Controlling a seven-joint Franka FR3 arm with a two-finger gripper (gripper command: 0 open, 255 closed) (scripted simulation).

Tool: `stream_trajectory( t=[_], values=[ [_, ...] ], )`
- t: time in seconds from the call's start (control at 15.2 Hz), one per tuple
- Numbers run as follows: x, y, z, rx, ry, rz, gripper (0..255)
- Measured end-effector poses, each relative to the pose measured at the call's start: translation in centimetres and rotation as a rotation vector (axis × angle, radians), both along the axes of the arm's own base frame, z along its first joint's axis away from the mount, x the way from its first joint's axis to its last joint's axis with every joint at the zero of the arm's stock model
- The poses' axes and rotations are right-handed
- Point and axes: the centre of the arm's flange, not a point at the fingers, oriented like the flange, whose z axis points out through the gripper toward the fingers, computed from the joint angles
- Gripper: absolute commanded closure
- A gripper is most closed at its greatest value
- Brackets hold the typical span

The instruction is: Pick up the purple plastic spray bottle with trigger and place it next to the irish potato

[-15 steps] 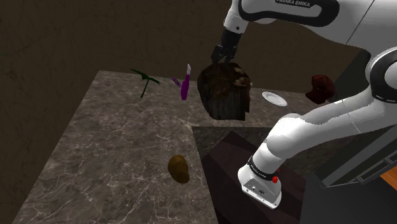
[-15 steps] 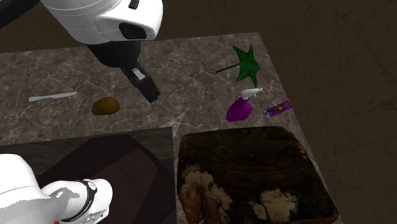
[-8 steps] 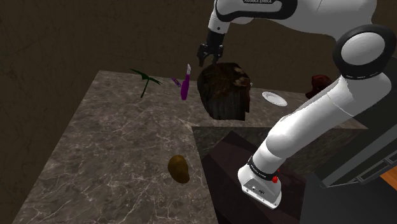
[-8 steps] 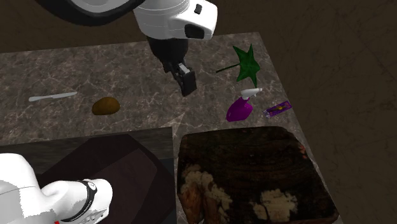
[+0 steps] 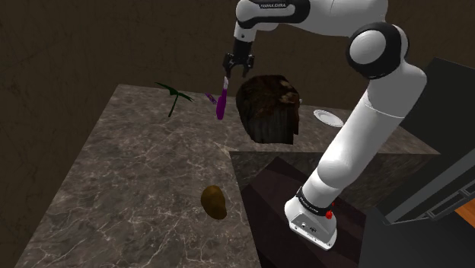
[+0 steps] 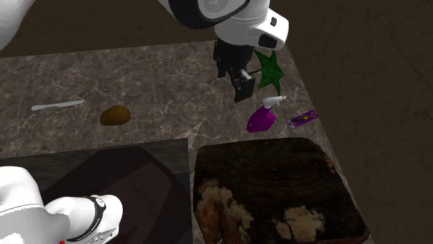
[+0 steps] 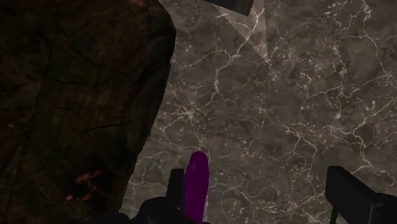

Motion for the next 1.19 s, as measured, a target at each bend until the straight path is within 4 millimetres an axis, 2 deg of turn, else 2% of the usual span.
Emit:
stream_trajectory(
  t=[0.66, 0.79, 1.19],
  values=[
    [10.3, -6.8, -4.9, -0.013, 0.054, -0.163, 0],
    [10.7, -7.4, -5.8, -0.014, 0.057, -0.17, 0],
    [10.5, -7.5, -8.9, -0.014, 0.058, -0.173, 0]
  ],
)
